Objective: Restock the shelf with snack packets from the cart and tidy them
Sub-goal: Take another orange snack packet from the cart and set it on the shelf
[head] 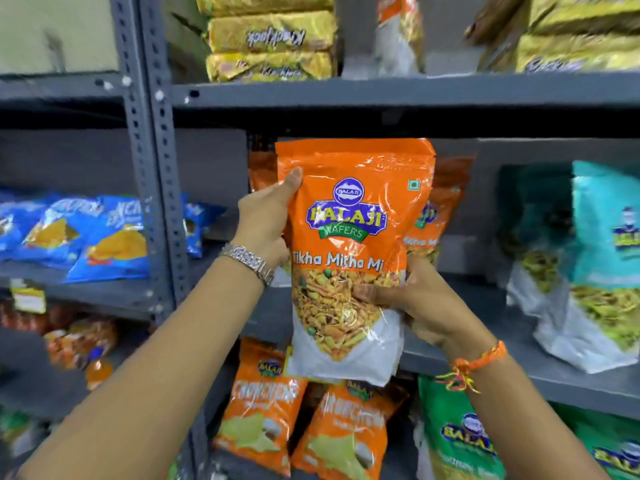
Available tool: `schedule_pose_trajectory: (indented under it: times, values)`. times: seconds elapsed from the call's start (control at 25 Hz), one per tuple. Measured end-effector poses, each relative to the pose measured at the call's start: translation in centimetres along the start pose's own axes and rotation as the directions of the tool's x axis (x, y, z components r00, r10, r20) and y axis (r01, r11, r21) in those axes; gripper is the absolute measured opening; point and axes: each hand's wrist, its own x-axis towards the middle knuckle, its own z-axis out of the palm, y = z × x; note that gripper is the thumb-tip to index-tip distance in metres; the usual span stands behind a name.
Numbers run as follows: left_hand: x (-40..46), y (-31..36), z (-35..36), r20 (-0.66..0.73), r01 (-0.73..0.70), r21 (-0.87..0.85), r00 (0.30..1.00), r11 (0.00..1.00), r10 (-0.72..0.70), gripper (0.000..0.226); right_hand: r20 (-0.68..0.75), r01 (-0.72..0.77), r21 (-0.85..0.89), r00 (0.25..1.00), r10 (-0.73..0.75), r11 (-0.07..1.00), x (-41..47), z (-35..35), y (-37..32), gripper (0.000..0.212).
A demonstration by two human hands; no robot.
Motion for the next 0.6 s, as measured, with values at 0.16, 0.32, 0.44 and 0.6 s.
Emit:
schedule_pose_trajectory:
  times: [0.16,0.32,0.44,0.6]
  values:
    - [2.8,0.2,2.6,0.09,0.1,0.057,0.99,0.993,-0.105,0.03,-0.053,0.022,-0.06,0.998,-0.026,0.998,2.8,-2.9,-0.2,0.044]
    - [4.8,-1.3,3.8,0.118,0.161,0.047,0.979,0.986,-0.166,0.03,-0.12,0.021,-0.071,0.992,-0.03,0.997,4.7,-4.6,1.2,0.043]
    - [5.5,-3.1,4.1,0.083,0.14,0.041,0.986,0.989,-0.143,0.031,-0.153,0.019,-0.078,0.988,-0.031,0.997,5.8,-5.2,3.0,0.057]
    - [6.1,-4.3,4.0,0.086,0.106,0.039,0.99,0.994,-0.109,0.023,-0.153,0.01,-0.068,0.988,-0.02,0.998,6.5,-5.4,4.3,0.069]
